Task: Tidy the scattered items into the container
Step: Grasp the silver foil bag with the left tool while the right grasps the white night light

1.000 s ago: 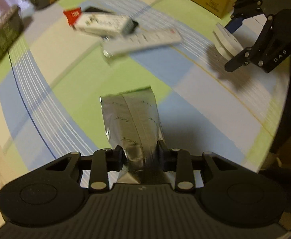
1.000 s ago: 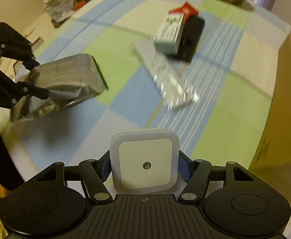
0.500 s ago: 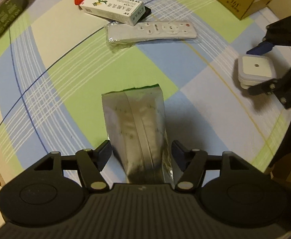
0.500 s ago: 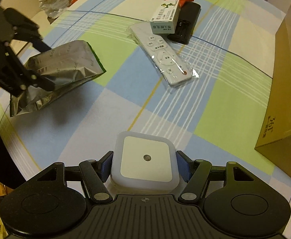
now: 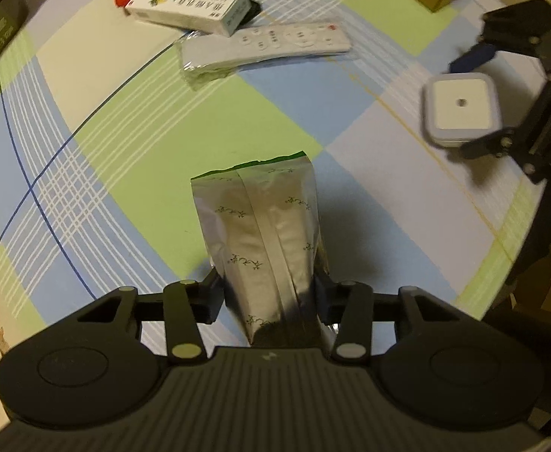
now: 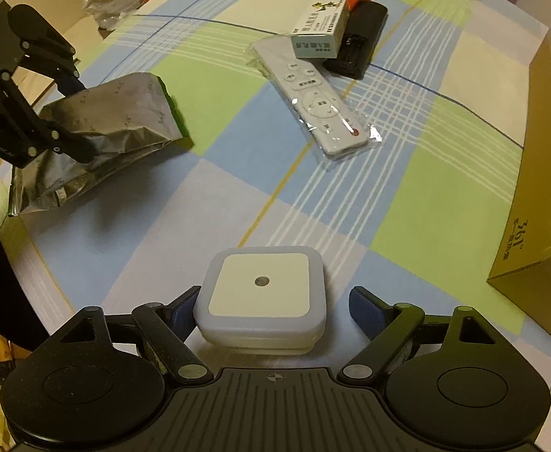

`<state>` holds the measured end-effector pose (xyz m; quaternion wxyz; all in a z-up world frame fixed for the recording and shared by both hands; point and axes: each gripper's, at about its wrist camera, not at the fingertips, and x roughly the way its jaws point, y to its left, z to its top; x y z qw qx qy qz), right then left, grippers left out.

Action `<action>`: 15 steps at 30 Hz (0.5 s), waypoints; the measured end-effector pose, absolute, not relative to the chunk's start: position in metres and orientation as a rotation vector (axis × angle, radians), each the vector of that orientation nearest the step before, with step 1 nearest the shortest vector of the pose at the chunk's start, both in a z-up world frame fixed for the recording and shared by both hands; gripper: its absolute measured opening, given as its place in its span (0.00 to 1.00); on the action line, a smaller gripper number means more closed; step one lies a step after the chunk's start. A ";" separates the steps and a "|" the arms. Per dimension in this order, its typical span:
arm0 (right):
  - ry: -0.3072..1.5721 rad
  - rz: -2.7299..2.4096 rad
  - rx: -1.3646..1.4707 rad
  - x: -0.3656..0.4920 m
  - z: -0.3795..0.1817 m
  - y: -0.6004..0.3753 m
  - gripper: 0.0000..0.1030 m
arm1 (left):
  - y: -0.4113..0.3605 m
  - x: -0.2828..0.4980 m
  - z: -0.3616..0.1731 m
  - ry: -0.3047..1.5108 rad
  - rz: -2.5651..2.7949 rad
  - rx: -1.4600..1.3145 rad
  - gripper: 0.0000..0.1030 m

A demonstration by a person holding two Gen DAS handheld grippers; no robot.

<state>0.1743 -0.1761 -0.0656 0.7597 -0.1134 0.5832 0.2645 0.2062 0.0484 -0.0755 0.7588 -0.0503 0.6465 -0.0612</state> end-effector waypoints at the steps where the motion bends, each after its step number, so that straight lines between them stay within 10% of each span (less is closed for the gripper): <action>1: 1.270 0.580 -0.249 0.174 -0.066 -0.176 0.86 | 0.047 0.205 -0.074 1.402 -0.134 -0.113 0.40; 15: 1.264 0.565 -0.233 0.175 -0.064 -0.174 0.86 | 0.034 0.203 -0.069 1.375 -0.123 -0.126 0.40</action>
